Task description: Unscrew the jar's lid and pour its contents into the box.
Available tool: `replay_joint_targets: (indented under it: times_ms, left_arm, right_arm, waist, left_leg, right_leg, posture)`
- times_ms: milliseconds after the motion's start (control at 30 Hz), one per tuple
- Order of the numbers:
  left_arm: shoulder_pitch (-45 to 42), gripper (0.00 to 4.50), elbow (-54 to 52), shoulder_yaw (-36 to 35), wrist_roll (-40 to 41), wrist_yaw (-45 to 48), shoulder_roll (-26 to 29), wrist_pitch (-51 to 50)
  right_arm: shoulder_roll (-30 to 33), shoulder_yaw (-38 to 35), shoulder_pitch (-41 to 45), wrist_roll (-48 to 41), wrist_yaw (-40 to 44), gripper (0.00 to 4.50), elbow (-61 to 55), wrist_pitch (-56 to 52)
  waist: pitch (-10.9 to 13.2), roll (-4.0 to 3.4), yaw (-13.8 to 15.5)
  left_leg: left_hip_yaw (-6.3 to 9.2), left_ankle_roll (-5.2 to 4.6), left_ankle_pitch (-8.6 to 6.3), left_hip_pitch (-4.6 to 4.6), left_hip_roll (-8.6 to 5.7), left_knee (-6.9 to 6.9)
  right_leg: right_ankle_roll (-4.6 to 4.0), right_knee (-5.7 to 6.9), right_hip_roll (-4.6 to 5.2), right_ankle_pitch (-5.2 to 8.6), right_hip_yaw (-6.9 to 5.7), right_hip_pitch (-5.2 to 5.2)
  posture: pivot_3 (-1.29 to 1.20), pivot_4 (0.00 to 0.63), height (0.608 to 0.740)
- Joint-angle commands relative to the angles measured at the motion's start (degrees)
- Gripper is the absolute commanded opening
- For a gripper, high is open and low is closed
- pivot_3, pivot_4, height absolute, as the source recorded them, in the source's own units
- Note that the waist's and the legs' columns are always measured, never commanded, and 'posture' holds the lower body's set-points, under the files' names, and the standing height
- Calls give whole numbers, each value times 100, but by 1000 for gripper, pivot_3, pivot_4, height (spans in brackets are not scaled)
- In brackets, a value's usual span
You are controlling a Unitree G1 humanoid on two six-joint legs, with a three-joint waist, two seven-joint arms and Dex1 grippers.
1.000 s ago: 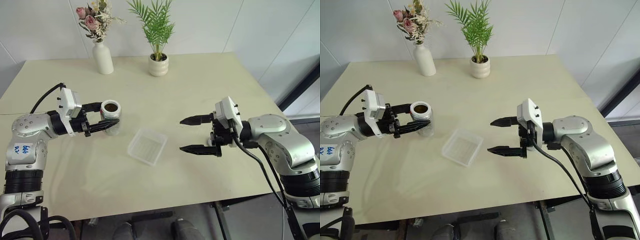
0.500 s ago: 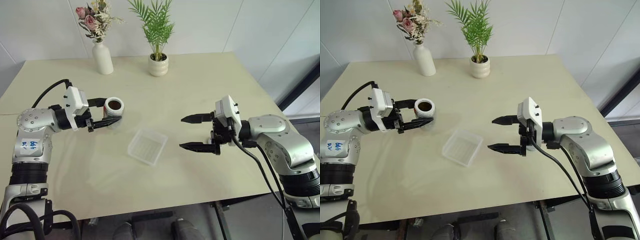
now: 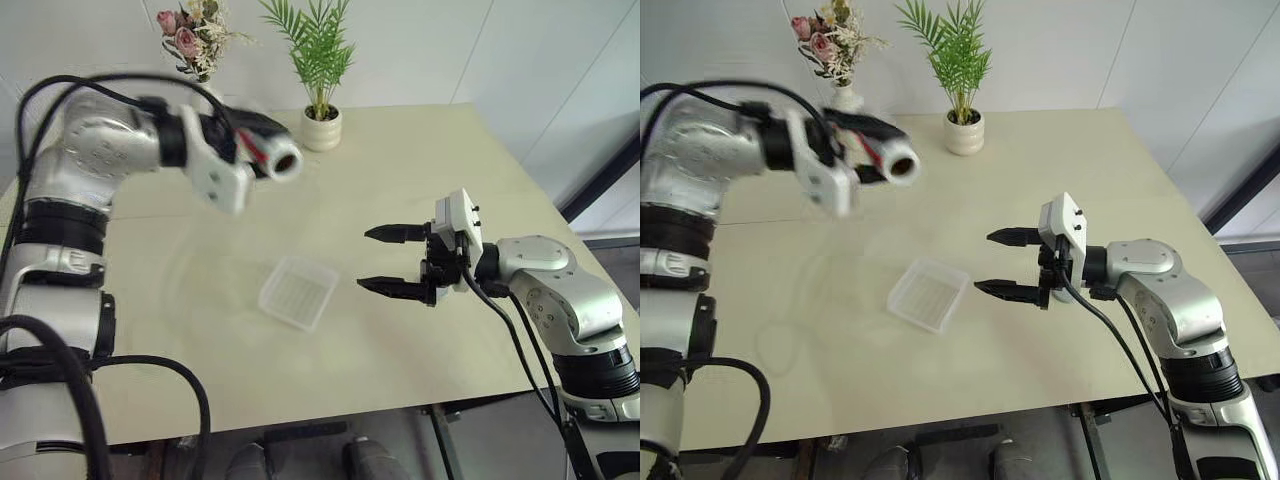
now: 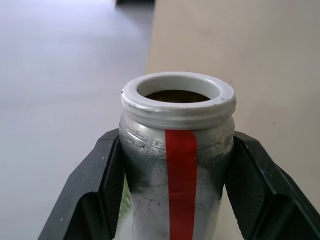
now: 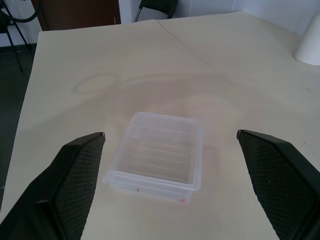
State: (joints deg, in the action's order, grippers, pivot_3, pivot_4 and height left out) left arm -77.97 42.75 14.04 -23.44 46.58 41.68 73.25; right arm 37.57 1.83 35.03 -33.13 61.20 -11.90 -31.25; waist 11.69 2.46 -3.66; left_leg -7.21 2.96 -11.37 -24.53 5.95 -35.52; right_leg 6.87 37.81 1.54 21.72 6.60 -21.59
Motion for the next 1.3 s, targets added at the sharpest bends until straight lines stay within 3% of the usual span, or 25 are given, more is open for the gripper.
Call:
replay_joint_targets:
  times_ms: [33,133,233,533,700,967,1167,1300]
  left_arm:
    - [-135,2449,36,89,-589,-538,-17,1251]
    - [53,2449,177,-39,-1416,-958,-84,1733]
    - [153,2449,39,-234,-2516,-1775,-79,1510]
    - [47,2449,-147,89,-3927,-4308,231,517]
    - [61,2449,-834,831,-4969,-5594,441,774]
    - [-657,2449,-942,2386,-6602,-7848,633,-136]
    - [-878,2449,-846,3192,-7164,-9116,768,-704]
    - [-997,2449,-406,3491,-7219,-9313,782,-952]
  right_arm:
    - [-84,-255,163,-84,-95,4458,39,129]
    - [-210,-306,245,-144,-204,4458,42,124]
    - [-292,-352,237,-165,-290,4458,-20,95]
    - [-247,-441,227,-152,-329,4458,-16,78]
    - [-257,-402,295,-122,-267,4458,93,104]
    - [-365,-303,335,-55,-240,4458,168,171]
    - [-432,-291,389,-31,-232,4458,283,244]
    - [-491,-260,478,10,-215,4458,373,294]
  waist:
    - [-1,-2,-23]
    - [-1,-1,-94]
    - [0,-1,-116]
    - [0,-1,-102]
    - [0,0,-92]
    - [1,2,-68]
    - [1,1,-76]
    - [1,1,-74]
  left_leg:
    - [-6,-2,-1,2,0,-1]
    - [-10,-3,-2,10,1,0]
    - [-10,-8,-4,9,1,0]
    - [-8,-18,-10,2,1,-23]
    - [-8,-18,-10,3,3,-38]
    - [-8,-30,-9,4,-2,-57]
    - [-11,-28,-8,7,-1,-47]
    - [-16,-27,-8,5,-2,-53]
  right_leg:
    - [0,1,0,0,8,0]
    - [0,10,-2,0,15,-1]
    - [1,20,-2,-1,16,0]
    - [10,38,1,-3,14,0]
    - [11,57,0,-3,15,0]
    - [14,84,2,-4,20,-1]
    - [15,83,2,0,21,-6]
    - [15,89,2,0,24,-9]
  posture:
    - [0,150,740]
    - [0,150,740]
    - [0,150,740]
    - [0,150,740]
    - [0,150,740]
    - [0,150,740]
    - [0,150,740]
    - [0,150,740]
